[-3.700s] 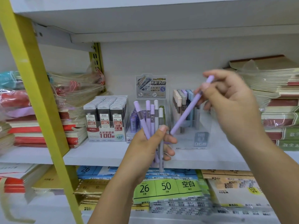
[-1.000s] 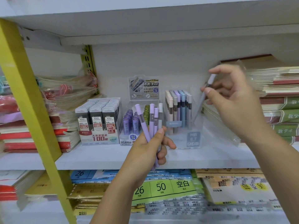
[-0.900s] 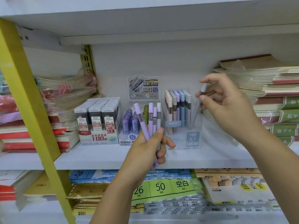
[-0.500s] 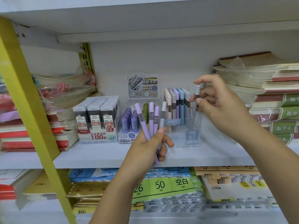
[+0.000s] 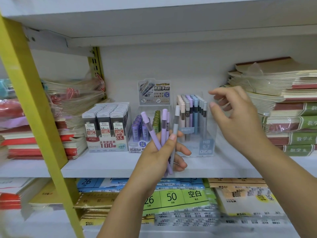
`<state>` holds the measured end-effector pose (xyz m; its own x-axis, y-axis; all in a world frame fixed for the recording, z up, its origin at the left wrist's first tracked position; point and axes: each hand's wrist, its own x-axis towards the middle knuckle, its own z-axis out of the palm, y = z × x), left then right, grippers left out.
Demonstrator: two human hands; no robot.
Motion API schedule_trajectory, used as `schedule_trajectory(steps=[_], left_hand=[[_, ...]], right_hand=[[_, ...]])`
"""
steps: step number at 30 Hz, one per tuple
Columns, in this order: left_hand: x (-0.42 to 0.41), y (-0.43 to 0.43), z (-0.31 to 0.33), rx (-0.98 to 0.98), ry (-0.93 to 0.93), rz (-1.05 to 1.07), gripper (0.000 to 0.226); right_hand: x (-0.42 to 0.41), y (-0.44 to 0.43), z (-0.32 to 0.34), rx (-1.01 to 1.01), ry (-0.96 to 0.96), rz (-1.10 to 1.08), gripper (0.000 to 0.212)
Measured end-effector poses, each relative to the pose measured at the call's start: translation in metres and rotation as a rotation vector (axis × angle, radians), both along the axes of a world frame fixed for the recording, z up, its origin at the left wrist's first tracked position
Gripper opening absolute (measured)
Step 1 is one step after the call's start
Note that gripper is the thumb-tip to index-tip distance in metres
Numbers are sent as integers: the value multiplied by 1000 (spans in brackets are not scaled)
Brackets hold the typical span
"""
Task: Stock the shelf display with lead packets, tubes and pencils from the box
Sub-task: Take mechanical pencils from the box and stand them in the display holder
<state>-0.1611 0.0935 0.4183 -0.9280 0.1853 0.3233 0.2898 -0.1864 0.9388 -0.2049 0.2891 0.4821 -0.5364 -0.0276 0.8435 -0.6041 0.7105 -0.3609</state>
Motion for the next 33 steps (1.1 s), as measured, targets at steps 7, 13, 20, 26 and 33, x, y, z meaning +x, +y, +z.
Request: schedule_trajectory(steps=[7,13,20,26,33], left_hand=[[4,4,2,-92,63,-39,27],[4,3,1,-37,24,-31,41],[-1,-4,1,11,-13,50,24],[-3,-4,-1,-46,-48,90,28],[-6,-4,-2,-30,-89,55,18]], right_hand=[[33,-36,2,-153,-305,510,28],[33,-30,13,-344,-166,554,24],[30,4,30,-342,137,365,26],[15,8,17,-84,-29,235,28],[9,11,12,63,-98,183,28]])
